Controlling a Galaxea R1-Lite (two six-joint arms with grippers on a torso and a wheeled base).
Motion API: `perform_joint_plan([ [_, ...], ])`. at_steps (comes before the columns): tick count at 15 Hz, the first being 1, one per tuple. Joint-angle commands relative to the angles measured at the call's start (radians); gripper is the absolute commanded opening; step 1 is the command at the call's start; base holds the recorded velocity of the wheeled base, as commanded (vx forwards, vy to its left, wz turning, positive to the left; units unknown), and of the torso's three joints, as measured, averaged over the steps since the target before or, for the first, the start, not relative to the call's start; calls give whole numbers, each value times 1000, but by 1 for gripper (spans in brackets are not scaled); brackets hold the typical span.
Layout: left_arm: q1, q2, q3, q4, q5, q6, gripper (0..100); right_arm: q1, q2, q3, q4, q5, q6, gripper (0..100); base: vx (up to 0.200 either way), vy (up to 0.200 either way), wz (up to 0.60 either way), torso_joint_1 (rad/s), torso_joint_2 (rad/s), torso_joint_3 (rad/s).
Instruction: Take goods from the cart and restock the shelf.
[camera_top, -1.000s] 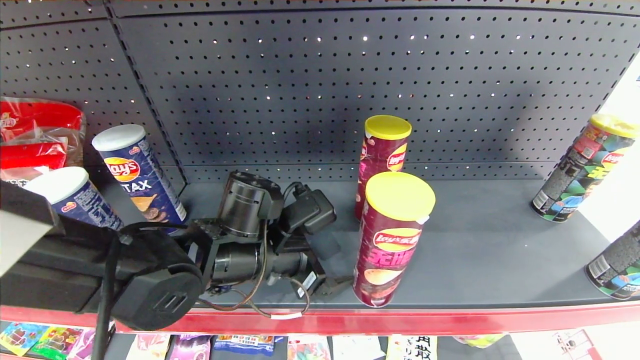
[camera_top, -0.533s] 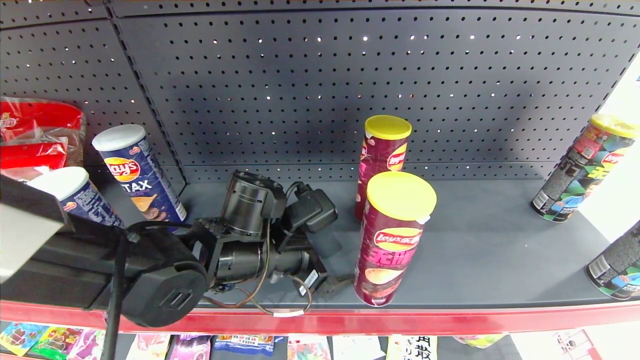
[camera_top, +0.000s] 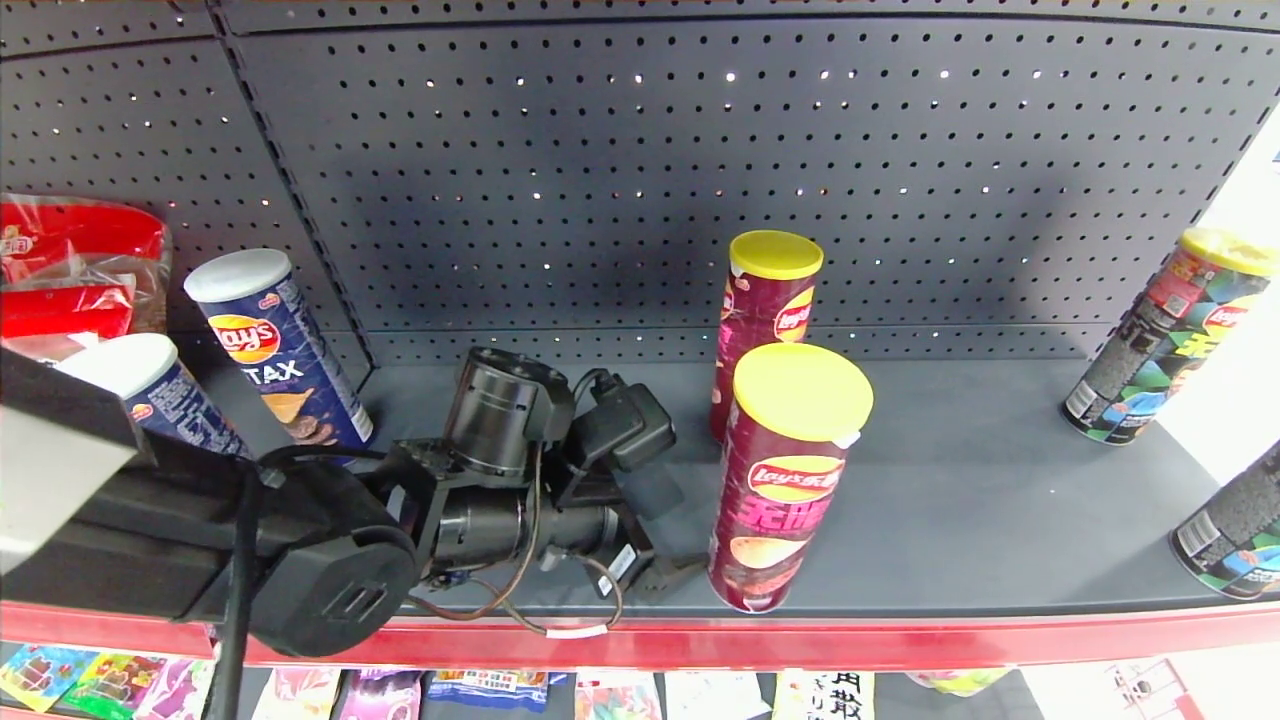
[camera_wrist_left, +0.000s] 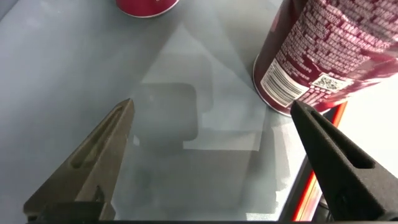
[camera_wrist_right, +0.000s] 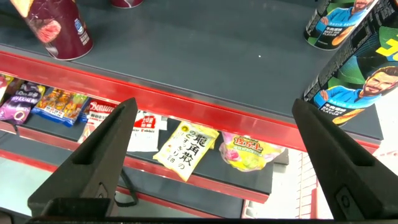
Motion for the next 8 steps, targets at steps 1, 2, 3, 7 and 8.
perform_joint_plan([
  [1,1,-5,3,0,0,0,100,0,2,0,0,0,0,100,0,0,0,0,0,0],
  [2,1,-5,3,0,0,0,100,0,2,0,0,2,0,100,0,0,0,0,0,0],
  [3,-1,-5,3,0,0,0,100,0,3,0,0,0,0,100,0,0,0,0,0,0],
  [7,-15,1,2,0,0,2,100,0,3,-2,0,0,0,100,0,0,0,0,0,0],
  [8,-15,2,-2,0,0,2,100,0,3,0,0,0,0,100,0,0,0,0,0,0],
])
